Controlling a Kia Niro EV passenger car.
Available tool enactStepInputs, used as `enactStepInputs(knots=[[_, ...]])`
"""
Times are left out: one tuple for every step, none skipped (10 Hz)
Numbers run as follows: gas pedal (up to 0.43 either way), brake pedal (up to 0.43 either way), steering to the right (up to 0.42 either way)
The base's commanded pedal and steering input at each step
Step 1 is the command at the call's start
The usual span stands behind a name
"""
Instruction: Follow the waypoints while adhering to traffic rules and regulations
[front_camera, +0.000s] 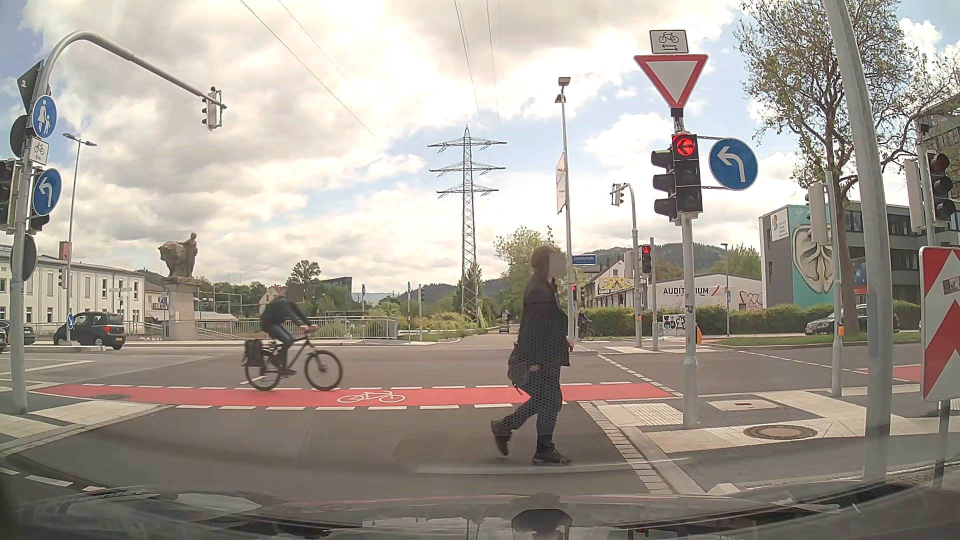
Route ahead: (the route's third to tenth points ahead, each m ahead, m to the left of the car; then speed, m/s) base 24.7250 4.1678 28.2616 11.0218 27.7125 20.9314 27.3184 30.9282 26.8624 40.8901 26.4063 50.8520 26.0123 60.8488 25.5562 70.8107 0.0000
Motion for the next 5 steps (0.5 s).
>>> enactStepInputs(knots=[[0.000, 0.268, -0.004], [0.000, 0.268, -0.004], [0.000, 0.268, -0.004], [0.000, 0.268, -0.004], [0.000, 0.268, -0.004]])
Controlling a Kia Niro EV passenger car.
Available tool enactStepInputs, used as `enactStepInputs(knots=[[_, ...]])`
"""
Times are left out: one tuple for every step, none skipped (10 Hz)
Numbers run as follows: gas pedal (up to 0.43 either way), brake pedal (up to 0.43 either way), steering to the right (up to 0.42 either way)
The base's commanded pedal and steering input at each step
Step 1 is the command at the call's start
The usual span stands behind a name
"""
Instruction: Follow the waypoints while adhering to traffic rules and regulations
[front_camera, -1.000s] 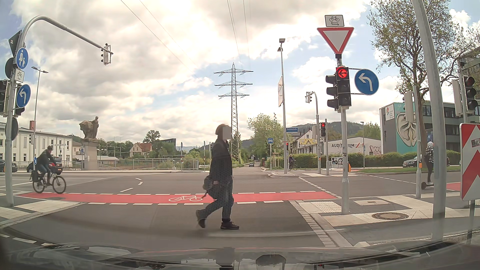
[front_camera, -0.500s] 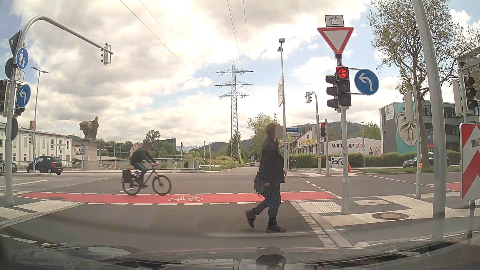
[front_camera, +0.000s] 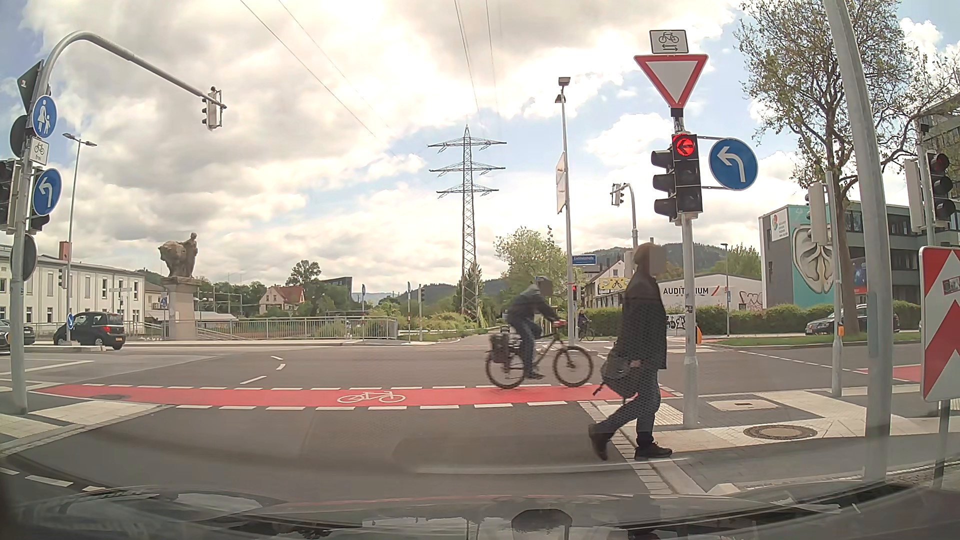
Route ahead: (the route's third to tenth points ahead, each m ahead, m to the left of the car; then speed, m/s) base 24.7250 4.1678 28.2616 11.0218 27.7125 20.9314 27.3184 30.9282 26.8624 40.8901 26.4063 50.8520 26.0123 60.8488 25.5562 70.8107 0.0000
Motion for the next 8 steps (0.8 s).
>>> enactStepInputs(knots=[[0.000, 0.262, -0.004], [0.000, 0.268, -0.004], [0.000, 0.268, -0.004], [0.000, 0.268, -0.004], [0.000, 0.268, -0.004], [0.000, 0.262, -0.004], [0.000, 0.268, -0.004], [0.000, 0.268, -0.004]])
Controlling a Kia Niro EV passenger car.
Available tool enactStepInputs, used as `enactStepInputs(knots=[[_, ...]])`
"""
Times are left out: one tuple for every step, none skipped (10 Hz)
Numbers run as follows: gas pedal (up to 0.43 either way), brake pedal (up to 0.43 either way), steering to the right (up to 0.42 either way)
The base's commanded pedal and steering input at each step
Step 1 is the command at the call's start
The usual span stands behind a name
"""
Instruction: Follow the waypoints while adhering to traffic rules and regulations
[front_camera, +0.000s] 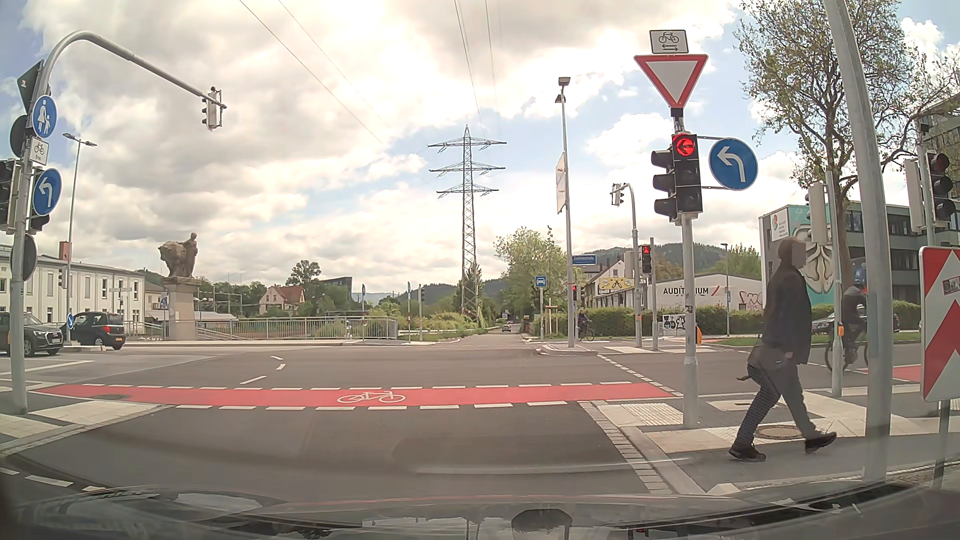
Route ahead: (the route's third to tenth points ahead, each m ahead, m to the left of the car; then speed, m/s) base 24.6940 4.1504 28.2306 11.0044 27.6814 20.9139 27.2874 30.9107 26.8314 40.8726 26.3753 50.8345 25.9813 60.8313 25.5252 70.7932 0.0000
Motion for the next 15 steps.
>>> enactStepInputs(knots=[[0.000, 0.268, -0.004], [0.000, 0.268, -0.004], [0.000, 0.268, -0.004], [0.000, 0.268, -0.004], [0.000, 0.268, -0.004], [0.000, 0.262, -0.004], [0.000, 0.268, -0.004], [0.000, 0.268, -0.004], [0.000, 0.268, -0.004], [0.000, 0.268, -0.004], [0.000, 0.268, -0.004], [0.000, 0.268, -0.004], [0.000, 0.268, -0.004], [0.000, 0.268, -0.004], [0.000, 0.262, -0.004]])
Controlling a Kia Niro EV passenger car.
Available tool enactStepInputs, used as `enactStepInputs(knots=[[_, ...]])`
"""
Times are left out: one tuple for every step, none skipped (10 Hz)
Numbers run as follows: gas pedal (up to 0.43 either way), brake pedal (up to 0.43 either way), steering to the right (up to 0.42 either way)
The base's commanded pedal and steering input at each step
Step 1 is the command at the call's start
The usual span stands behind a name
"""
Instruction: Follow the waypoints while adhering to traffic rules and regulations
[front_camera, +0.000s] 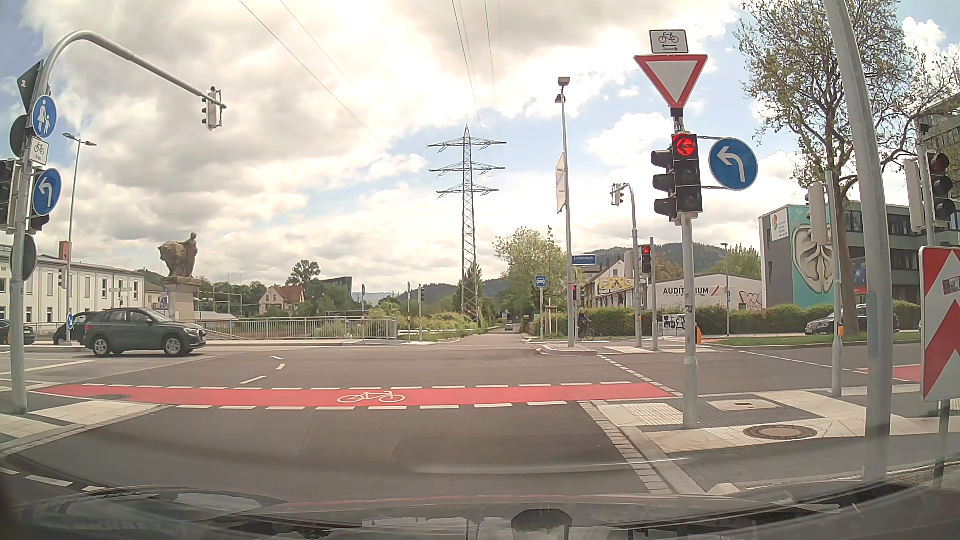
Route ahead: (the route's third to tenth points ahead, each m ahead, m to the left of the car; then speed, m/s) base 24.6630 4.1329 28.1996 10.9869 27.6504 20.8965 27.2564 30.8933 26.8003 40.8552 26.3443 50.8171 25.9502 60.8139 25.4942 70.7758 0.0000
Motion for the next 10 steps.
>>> enactStepInputs(knots=[[0.000, 0.262, -0.004], [0.000, 0.268, -0.004], [0.000, 0.268, -0.004], [0.000, 0.268, -0.004], [0.000, 0.268, -0.004], [0.000, 0.268, -0.004], [0.000, 0.262, -0.004], [0.000, 0.268, -0.004], [0.000, 0.268, -0.004], [0.000, 0.268, -0.004]])
